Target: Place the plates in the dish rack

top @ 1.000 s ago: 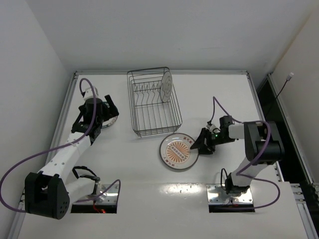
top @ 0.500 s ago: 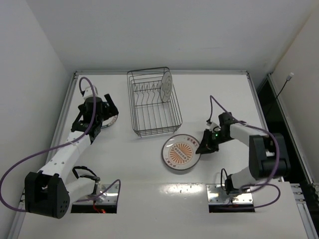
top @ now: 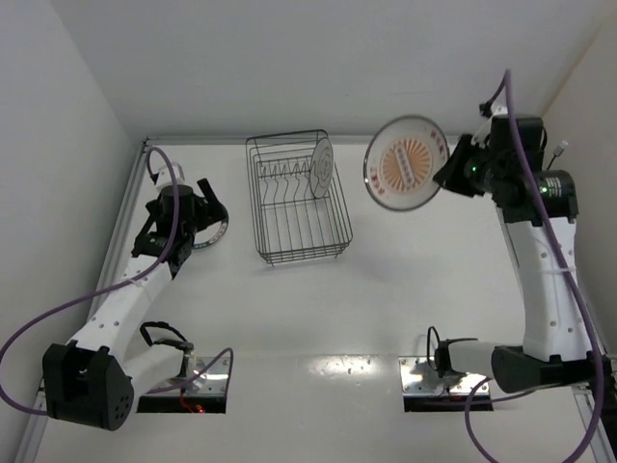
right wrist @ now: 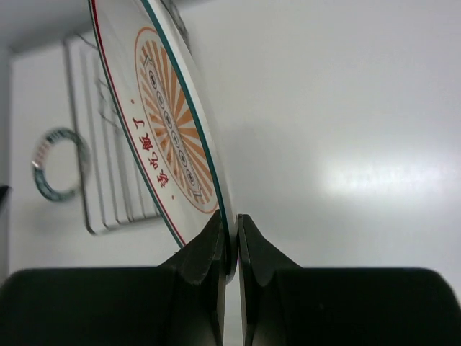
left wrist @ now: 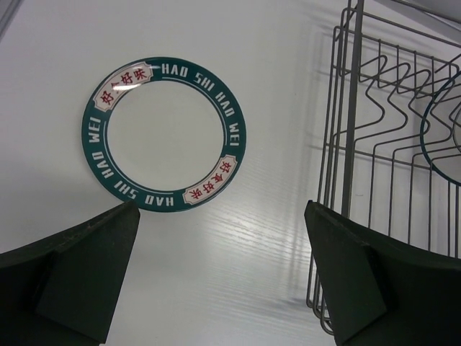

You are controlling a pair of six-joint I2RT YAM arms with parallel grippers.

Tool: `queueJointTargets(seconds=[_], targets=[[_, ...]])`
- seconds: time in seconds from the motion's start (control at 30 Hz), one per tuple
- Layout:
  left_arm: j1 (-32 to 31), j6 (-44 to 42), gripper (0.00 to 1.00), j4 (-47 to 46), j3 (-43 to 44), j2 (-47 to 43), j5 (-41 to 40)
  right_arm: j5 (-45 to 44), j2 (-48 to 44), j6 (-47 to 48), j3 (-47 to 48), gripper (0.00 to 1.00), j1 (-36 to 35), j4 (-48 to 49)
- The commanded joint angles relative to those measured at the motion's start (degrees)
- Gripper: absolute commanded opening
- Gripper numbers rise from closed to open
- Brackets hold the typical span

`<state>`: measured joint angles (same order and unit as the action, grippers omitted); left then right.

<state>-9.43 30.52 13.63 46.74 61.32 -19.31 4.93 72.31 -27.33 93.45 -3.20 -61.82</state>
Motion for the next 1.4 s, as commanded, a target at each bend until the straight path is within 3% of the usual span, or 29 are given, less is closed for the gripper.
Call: queueJointTargets(seconds=[0.0,0.13,0.23,0.33,0.57,0.9,1.37], targets=[[-0.9,1.4,0.99,0.6,0.8,-1.9,0.1,-7.4,5.2,-5.4,9.0,0.00,-4.3,4.0],[-2.0,2.6,0.99,0.1,0.3,-2.4,0.1,-16.9,16.0,-5.4,17.4,0.00,-11.7,7.3],[-2.7,3.8,0.99,0.1,-0.2,-3.0,0.1,-23.1,27.5,-4.7,34.3,0.00,-17.5,3.7],[-2.7,3.2,0.99,0.6,-0.8,-4.4,-0.5,-28.1,38.4,-4.7,44.3,0.00,-21.5,1.2],[-3.7,2.1,0.99,1.7,-1.8,-6.0,-4.2,-35.7,45.5,-4.2,41.6,0.00,-27.5,6.0],[-5.4,2.8,0.99,5.2,-0.8,-6.0,-3.6,-45.0,56.3,-1.7,46.1,0.00,-31.3,8.1],[-5.4,2.8,0.99,5.7,-0.2,-4.5,-3.6,-50.2,55.2,3.2,49.0,0.00,-30.2,13.8]])
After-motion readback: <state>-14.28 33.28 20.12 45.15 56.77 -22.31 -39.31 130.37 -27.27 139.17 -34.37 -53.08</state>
